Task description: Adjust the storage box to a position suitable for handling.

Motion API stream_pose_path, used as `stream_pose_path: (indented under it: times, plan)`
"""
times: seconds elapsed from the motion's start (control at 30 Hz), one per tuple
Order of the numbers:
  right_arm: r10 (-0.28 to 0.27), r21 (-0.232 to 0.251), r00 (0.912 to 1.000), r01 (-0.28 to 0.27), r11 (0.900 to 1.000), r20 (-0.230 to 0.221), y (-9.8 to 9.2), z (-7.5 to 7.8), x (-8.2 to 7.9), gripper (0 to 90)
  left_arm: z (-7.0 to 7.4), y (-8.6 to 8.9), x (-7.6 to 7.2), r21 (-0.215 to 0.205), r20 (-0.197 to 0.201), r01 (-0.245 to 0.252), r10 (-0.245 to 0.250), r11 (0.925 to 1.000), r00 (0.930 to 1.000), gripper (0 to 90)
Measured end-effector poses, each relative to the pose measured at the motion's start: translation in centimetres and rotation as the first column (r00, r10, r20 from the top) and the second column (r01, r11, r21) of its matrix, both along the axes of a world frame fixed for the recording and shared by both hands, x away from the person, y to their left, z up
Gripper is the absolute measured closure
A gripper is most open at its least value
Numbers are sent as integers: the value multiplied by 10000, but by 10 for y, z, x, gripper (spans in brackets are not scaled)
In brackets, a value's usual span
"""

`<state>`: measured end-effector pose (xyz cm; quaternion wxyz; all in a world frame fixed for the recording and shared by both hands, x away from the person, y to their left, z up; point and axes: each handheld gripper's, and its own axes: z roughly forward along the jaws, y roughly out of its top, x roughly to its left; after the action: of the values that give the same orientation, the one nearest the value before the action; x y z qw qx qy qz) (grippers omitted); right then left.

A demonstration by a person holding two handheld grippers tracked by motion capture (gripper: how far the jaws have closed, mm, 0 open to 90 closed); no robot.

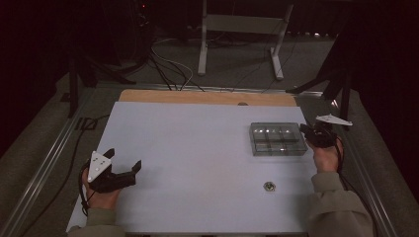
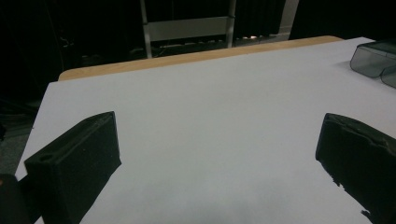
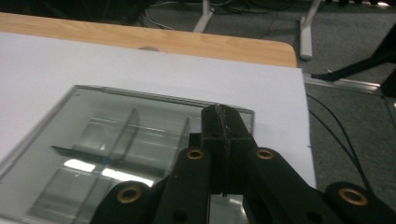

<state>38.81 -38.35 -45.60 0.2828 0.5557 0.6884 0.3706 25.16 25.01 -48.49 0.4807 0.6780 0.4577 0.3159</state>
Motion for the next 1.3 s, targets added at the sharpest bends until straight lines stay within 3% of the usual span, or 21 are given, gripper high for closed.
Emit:
stream_pose_path:
  times: [0.07, 0.13, 0.3, 0.6, 0.73, 0.97, 1.3]
  plan:
    - [0, 0, 10000, 0, 10000, 0, 0, 0, 0, 900, 0, -1, 0, 38, 2, 32, -32, 10000, 10000, 2]
    - [-475, 100, 9978, 480, 9988, -473, -12, -15, 11, 900, 0, 0, 1, 30, 6, 19, -19, 10000, 10000, 2]
    - [-787, 169, 9940, 802, 9966, -758, -18, -26, 17, 900, -1, -1, 1, 28, 14, 3, -3, 10000, 10000, 2]
    - [-1003, 328, 9885, 1046, 9940, -1135, -25, -35, 29, 900, -2, -1, 1, 91, -28, 26, -25, 10000, 10000, 2]
    - [-987, 356, 9868, 1040, 9939, -1285, -27, -38, 33, 900, -2, -1, 1, 98, -57, 26, -26, 9999, 10000, 2]
    - [-720, 1054, 9871, 875, 9906, -1427, -29, -43, 41, 900, -3, -2, 1, 108, -73, 30, -30, 9999, 10000, 2]
    - [-304, 1083, 9898, 457, 9931, -1390, -26, -44, 41, 900, -3, -3, 2, 165, -88, 61, -60, 9998, 9999, 2]
